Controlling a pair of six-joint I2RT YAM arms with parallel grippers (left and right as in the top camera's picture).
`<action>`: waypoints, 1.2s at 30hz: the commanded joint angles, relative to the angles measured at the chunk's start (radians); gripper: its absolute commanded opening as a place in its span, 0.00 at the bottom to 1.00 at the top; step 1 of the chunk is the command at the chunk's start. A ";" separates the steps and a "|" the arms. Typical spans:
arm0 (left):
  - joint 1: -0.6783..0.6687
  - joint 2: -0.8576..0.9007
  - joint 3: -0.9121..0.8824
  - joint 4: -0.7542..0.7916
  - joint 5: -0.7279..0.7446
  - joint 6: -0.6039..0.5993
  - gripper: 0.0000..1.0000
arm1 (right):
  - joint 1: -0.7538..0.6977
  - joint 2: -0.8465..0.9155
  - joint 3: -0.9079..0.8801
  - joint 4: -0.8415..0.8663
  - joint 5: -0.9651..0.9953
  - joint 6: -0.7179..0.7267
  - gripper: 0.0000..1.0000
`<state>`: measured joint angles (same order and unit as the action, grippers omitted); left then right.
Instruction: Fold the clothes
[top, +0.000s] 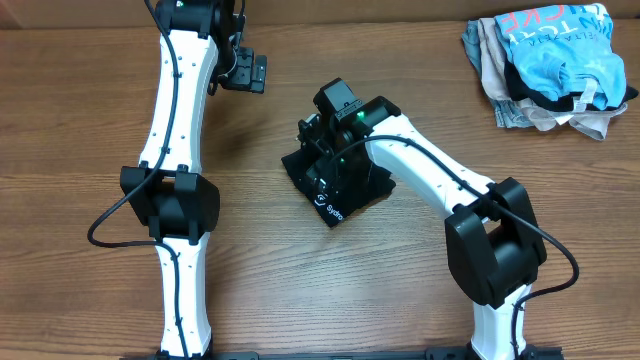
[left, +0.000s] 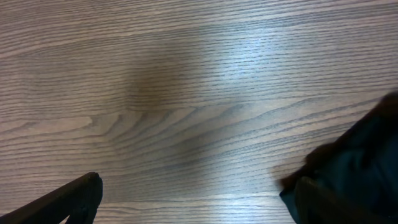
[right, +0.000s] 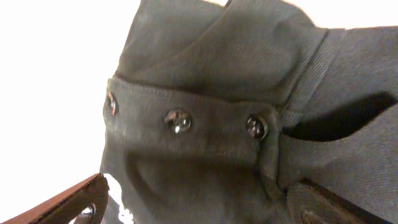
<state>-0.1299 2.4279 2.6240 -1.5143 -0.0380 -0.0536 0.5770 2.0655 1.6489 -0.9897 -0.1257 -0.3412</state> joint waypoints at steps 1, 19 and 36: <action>0.006 -0.011 -0.003 0.001 0.012 -0.014 1.00 | -0.006 0.021 -0.008 0.021 0.023 0.040 0.95; 0.006 -0.011 -0.003 0.000 0.012 -0.014 1.00 | -0.225 0.097 -0.008 0.039 0.043 0.943 1.00; 0.006 -0.011 -0.003 0.001 0.005 -0.014 1.00 | -0.404 -0.147 0.103 -0.098 -0.060 0.938 1.00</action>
<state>-0.1299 2.4279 2.6240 -1.5146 -0.0380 -0.0536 0.1986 2.0766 1.7020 -1.0691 -0.2176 0.6487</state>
